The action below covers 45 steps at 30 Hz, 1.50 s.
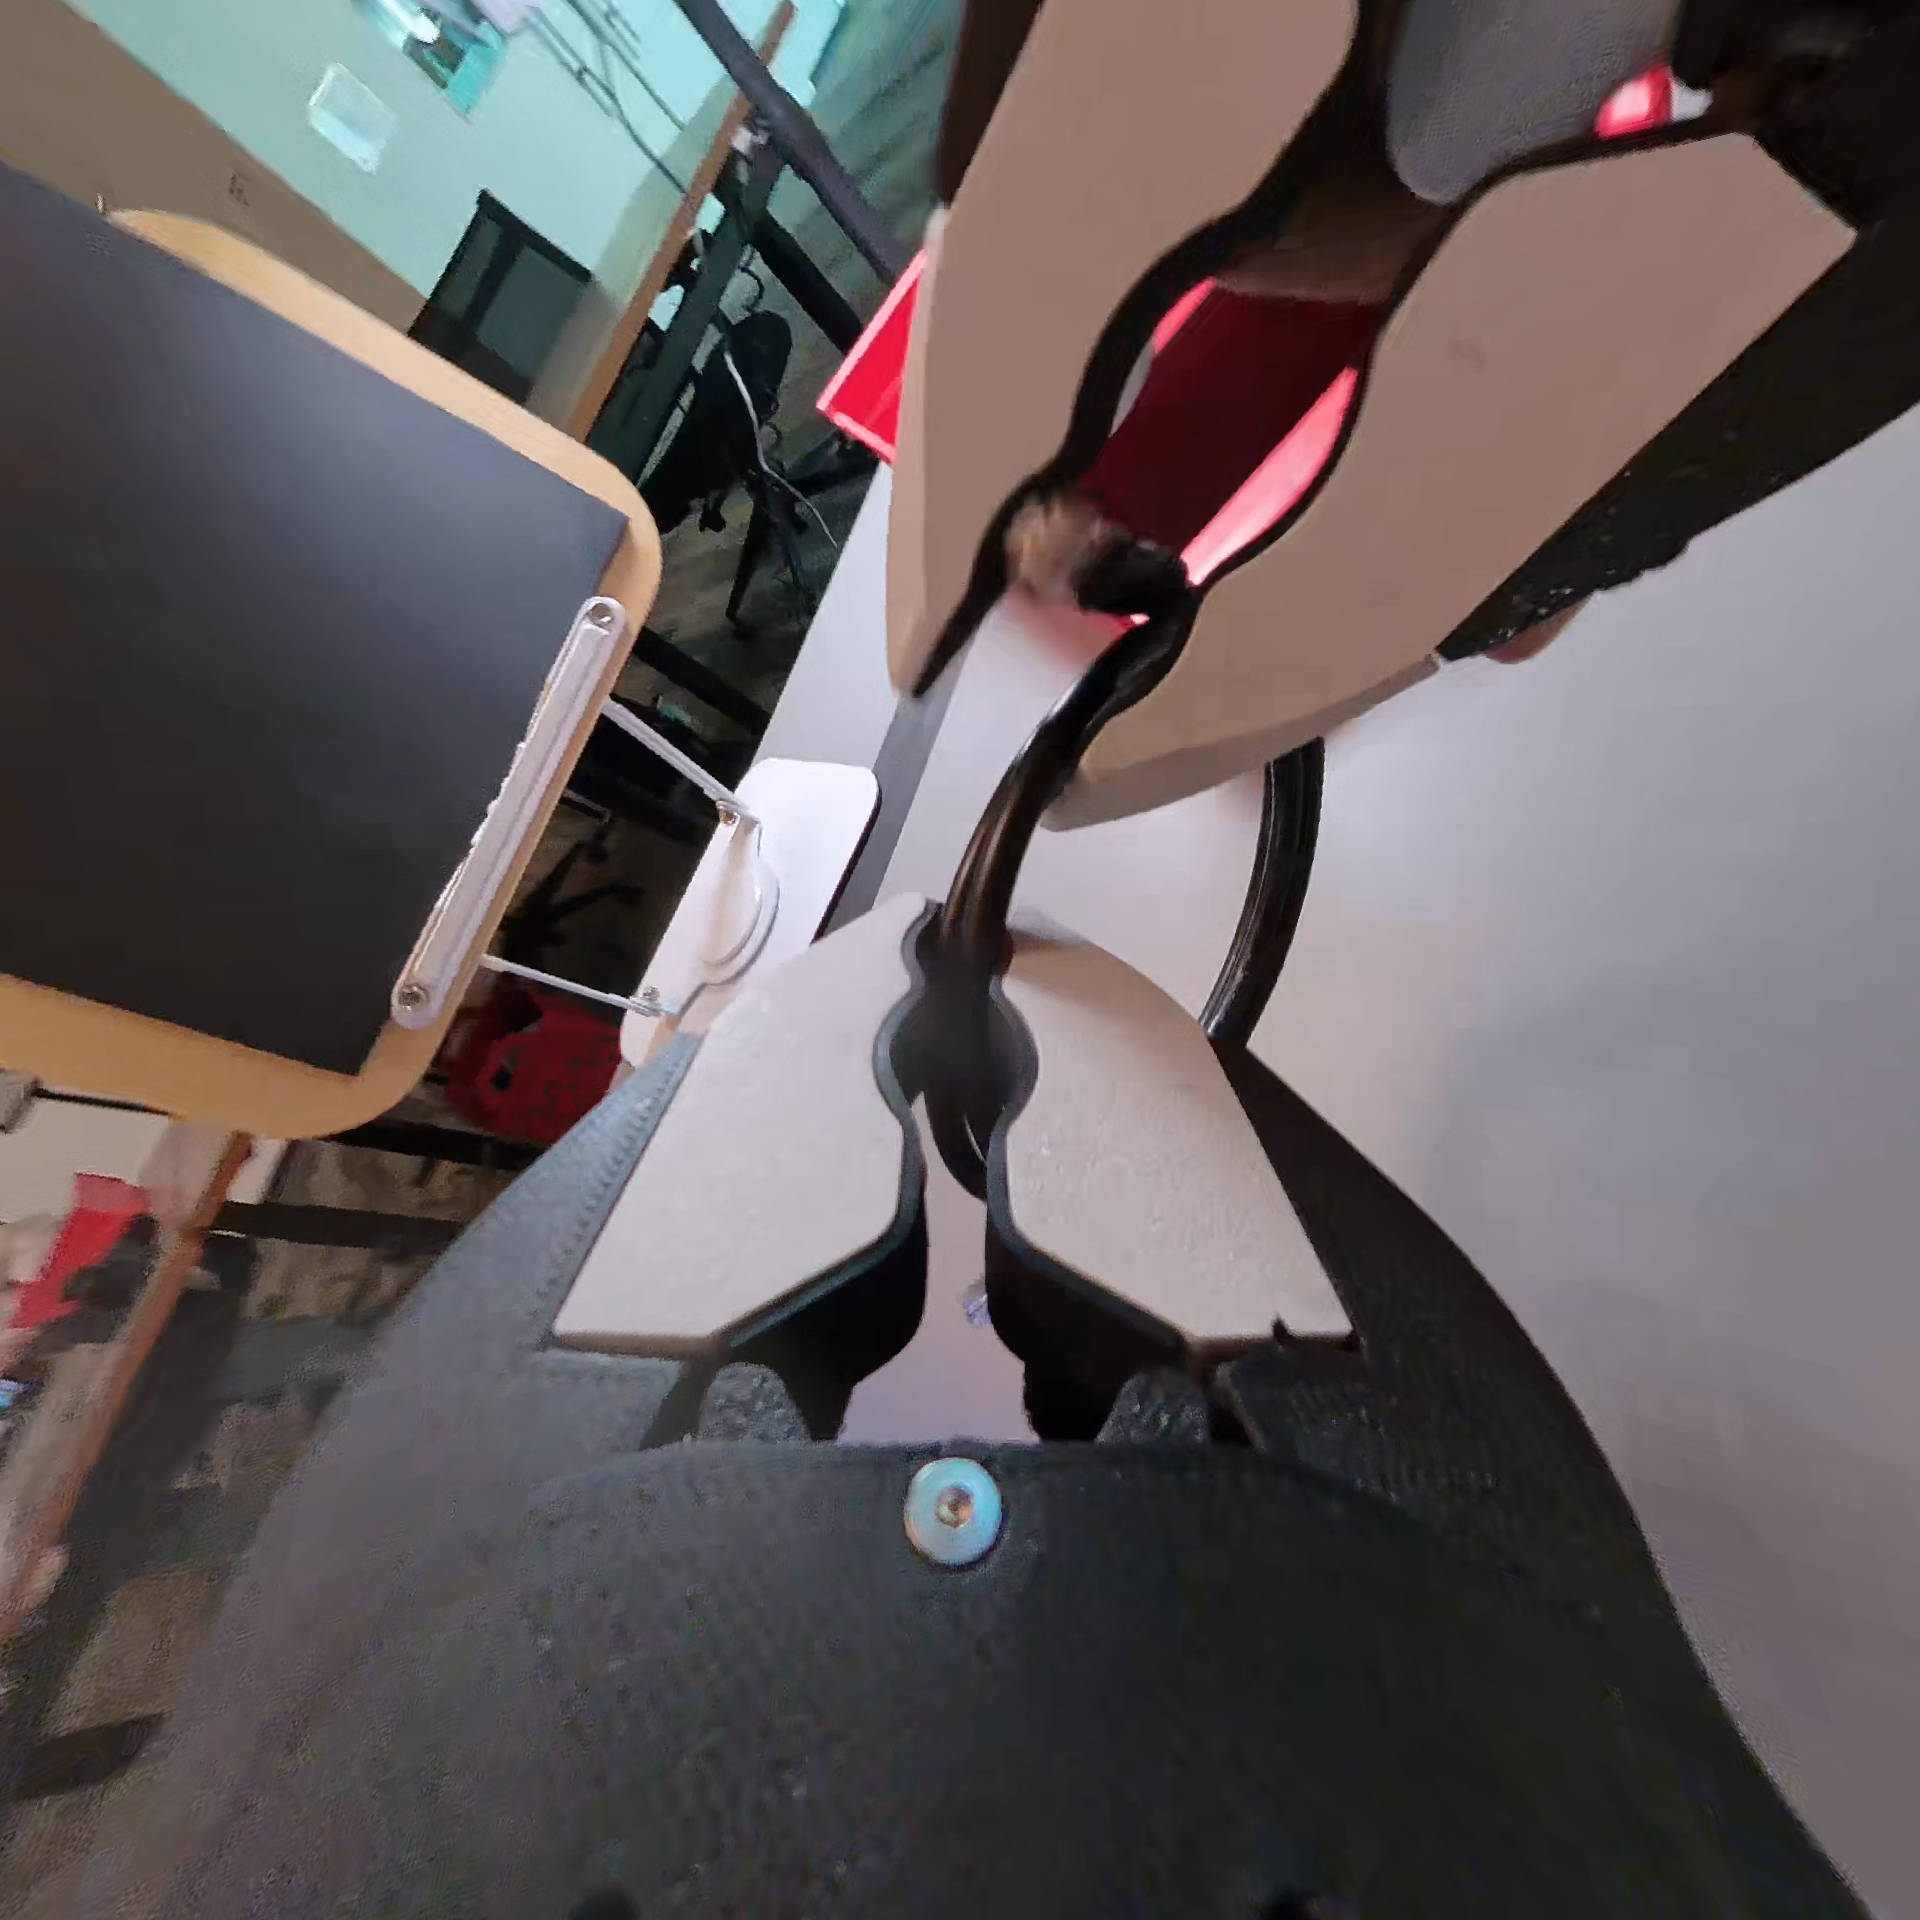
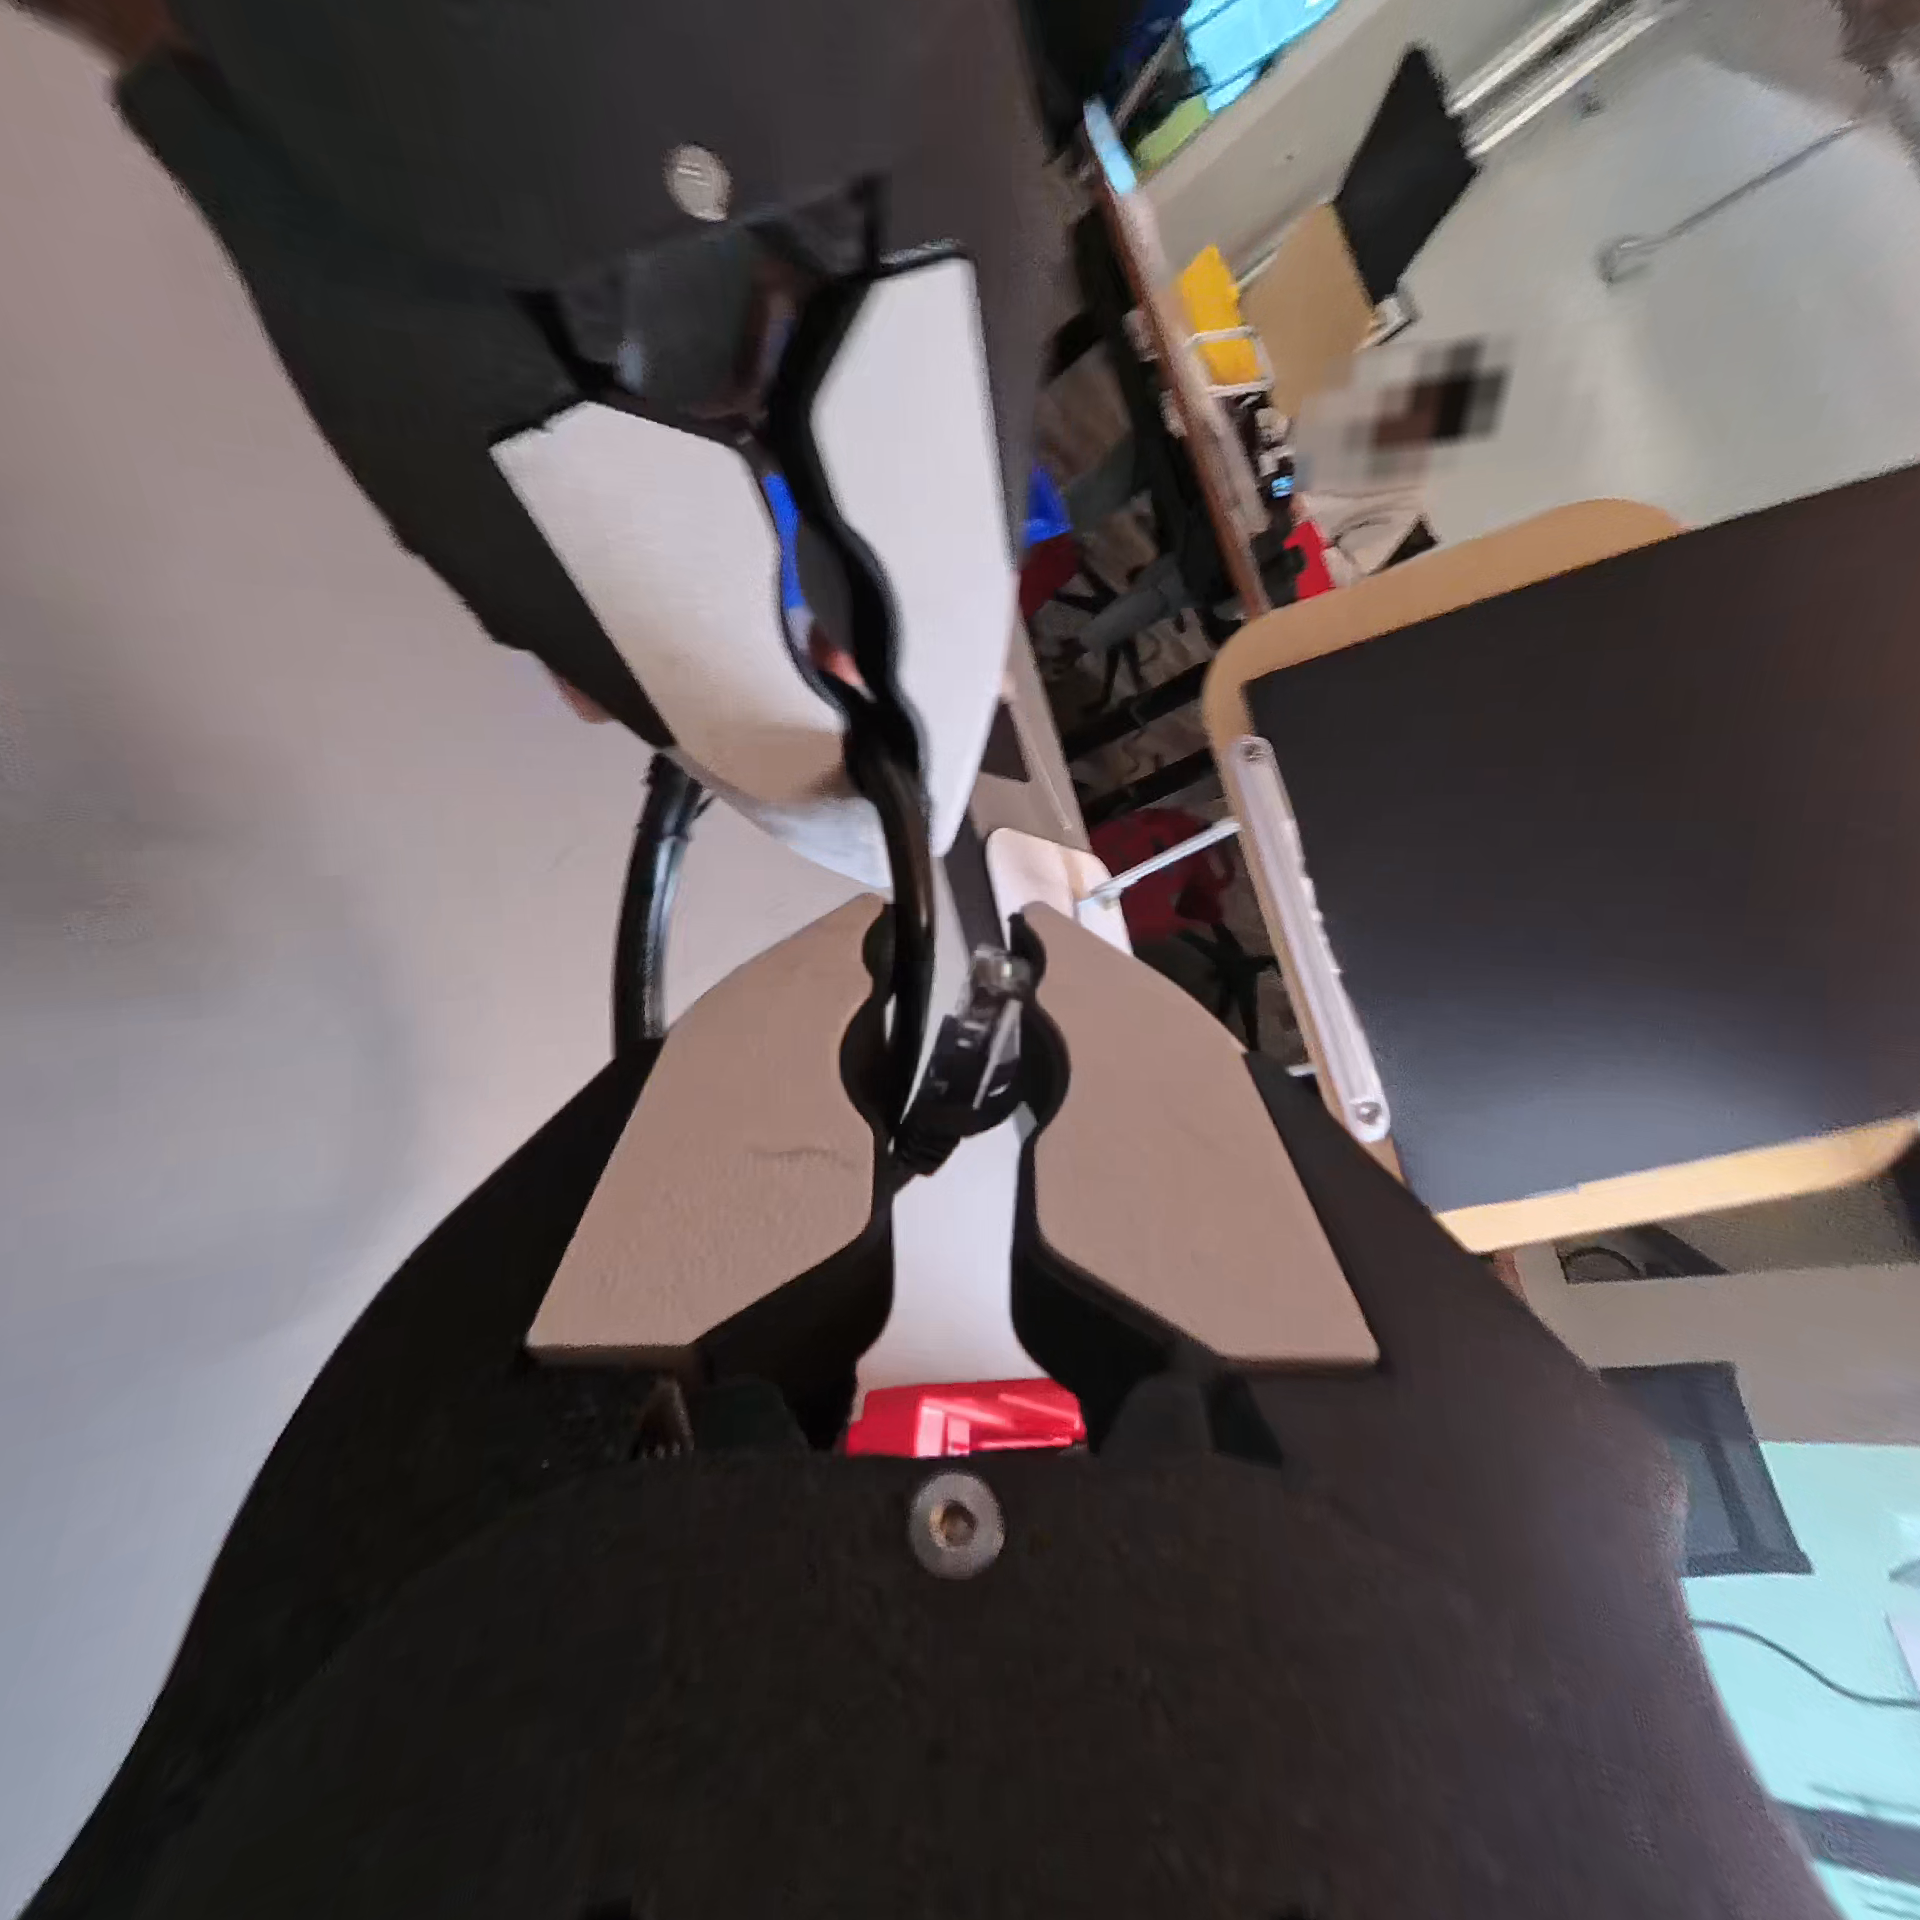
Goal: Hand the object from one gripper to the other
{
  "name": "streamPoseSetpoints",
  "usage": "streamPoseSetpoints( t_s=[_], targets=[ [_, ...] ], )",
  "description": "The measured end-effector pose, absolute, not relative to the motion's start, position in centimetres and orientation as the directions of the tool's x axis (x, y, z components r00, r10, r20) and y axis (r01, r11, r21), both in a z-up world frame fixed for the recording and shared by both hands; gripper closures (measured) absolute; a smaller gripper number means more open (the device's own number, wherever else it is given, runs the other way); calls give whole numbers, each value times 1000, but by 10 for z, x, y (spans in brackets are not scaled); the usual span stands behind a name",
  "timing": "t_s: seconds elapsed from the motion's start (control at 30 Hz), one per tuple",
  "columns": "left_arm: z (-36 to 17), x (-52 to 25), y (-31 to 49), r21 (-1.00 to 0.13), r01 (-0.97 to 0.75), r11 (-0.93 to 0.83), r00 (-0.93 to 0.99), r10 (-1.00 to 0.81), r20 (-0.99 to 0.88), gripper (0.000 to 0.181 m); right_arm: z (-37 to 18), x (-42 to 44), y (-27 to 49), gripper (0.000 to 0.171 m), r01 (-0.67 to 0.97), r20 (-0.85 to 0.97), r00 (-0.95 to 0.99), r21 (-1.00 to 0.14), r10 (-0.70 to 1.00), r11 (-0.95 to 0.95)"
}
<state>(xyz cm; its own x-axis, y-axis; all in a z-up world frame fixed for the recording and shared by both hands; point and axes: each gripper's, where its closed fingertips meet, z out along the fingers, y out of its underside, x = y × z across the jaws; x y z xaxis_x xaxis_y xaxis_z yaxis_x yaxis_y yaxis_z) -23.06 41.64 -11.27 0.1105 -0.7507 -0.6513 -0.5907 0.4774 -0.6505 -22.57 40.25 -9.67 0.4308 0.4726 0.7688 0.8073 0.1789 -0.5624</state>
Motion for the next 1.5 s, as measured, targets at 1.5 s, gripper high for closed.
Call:
streamPoseSetpoints(
  t_s=[1.5],
  targets=[
    [-55, -229, 415, -693, 79, -717, -94, -697, 711, 159, -60, -191, 427, 166, 946, 914, 320, -294, -248, 135]
  ],
)
